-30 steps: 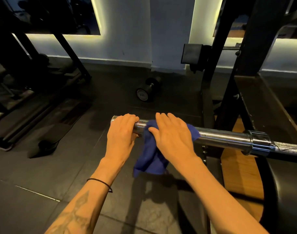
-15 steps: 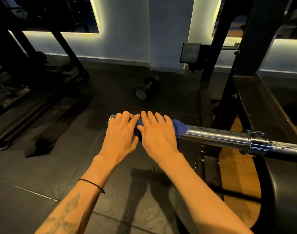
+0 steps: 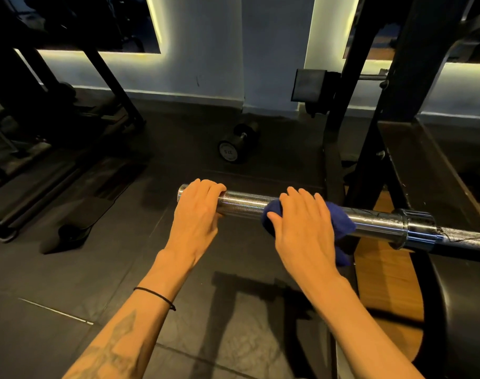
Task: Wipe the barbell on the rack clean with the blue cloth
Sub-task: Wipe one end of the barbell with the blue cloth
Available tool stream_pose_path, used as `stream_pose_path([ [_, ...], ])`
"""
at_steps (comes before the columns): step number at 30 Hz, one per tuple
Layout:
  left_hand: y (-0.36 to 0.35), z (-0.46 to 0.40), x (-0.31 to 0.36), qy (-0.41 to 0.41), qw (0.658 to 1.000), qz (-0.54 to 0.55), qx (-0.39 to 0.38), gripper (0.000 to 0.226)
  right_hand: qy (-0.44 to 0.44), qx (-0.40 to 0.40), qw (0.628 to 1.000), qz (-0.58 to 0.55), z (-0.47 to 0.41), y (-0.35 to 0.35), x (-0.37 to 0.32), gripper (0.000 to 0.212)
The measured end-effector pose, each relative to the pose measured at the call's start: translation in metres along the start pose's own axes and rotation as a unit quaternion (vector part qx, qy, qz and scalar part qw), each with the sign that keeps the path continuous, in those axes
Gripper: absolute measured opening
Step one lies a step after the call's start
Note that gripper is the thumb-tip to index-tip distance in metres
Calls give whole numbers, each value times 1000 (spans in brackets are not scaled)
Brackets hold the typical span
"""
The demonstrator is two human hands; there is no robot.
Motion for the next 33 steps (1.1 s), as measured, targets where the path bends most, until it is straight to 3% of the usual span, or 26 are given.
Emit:
stream_pose_path([
  [5,-5,1,4,20,997,-72,15,59,99,-35,994,3,-18,-22,-52,18],
  [11,-3,-5,4,1,999,-10,42,31,82,-27,995,-39,-35,-22,-41,45],
  [16,-2,0,5,-18,999,-12,-35,61,28,-27,999,15,-17,-4,6,44],
  [18,-1,1,3,-19,999,-8,-47,64,2,-18,999,30,-9,0,16,47],
  [21,0,-1,3,-8,999,2,-52,65,-26,-38,998,50,-7,1,6,48],
  [25,-7,-4,3,-14,997,-34,-69,78,13,-75,996,35,-19,-10,-32,36],
  [27,-7,-4,4,-13,998,-32,-44,71,38,-82,996,15,-27,-19,-47,37],
  [31,-5,-1,12,11,999,-7,47,33,75,-101,992,-21,-39,-24,-60,46],
  [33,-5,-2,14,6,998,-16,59,27,78,-88,993,-10,-37,-19,-50,49],
])
Point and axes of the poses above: each hand's wrist, its own z-axis away from the middle knuckle, its own y-axis out of the back of the hand, x = y × z, the point moved 2 cm from there along -z, towards the middle knuckle, and after that the axes turned 5 degrees about -z, right-handed, at the moved point
